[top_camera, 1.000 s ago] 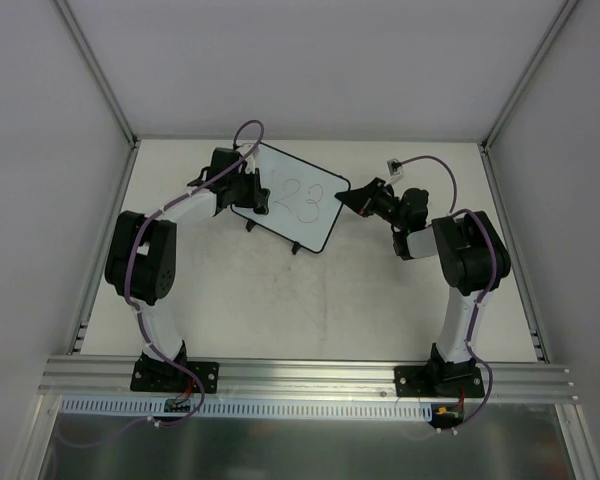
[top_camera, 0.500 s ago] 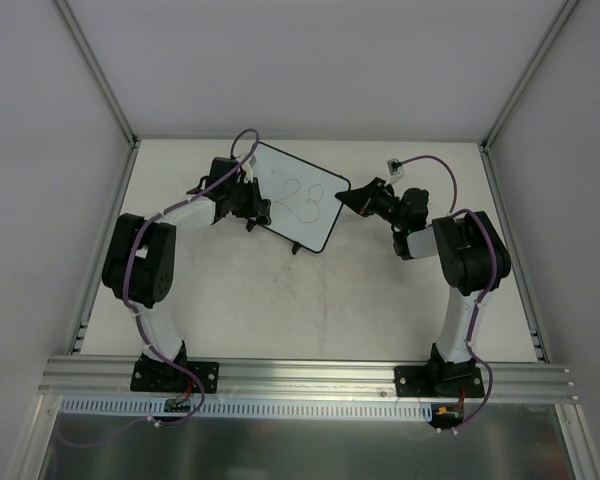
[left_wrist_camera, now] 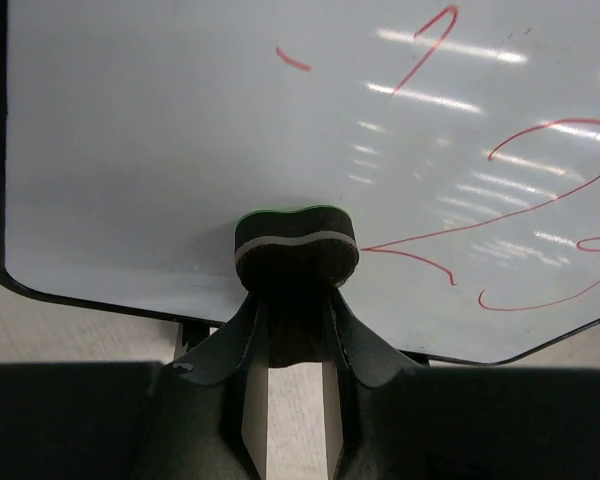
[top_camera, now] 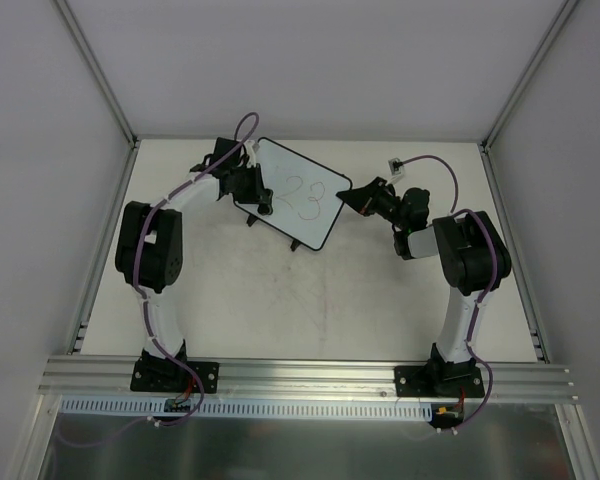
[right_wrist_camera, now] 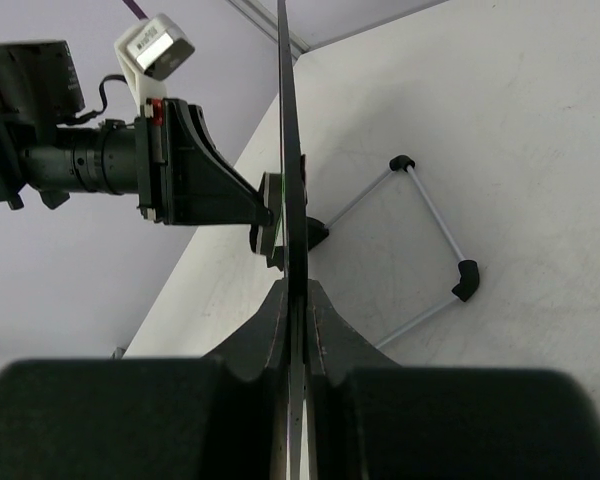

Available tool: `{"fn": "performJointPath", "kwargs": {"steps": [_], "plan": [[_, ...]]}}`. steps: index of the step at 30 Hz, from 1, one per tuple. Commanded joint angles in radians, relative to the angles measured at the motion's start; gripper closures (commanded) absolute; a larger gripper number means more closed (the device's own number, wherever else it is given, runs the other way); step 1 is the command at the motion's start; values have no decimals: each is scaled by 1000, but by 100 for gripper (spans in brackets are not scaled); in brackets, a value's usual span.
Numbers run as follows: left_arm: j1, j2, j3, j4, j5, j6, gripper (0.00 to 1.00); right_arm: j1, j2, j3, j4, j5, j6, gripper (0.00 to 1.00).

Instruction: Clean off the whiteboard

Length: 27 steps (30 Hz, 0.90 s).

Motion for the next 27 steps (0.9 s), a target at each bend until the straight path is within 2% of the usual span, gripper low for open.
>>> {"fn": "performJointPath", "kwargs": {"steps": [1, 14, 22, 27], "plan": [[16, 49, 128, 2, -27, 19, 100, 3, -51, 12, 200, -56, -35, 100], [43, 130, 392, -109, -35, 39, 100, 1, -57, 12, 200, -69, -37, 100], [45, 130, 366, -135, -47, 47, 100, 1, -57, 15, 200, -69, -37, 100], [30, 113, 315, -133, 22, 71, 100, 3, -57, 15, 200, -69, -37, 100]]}}
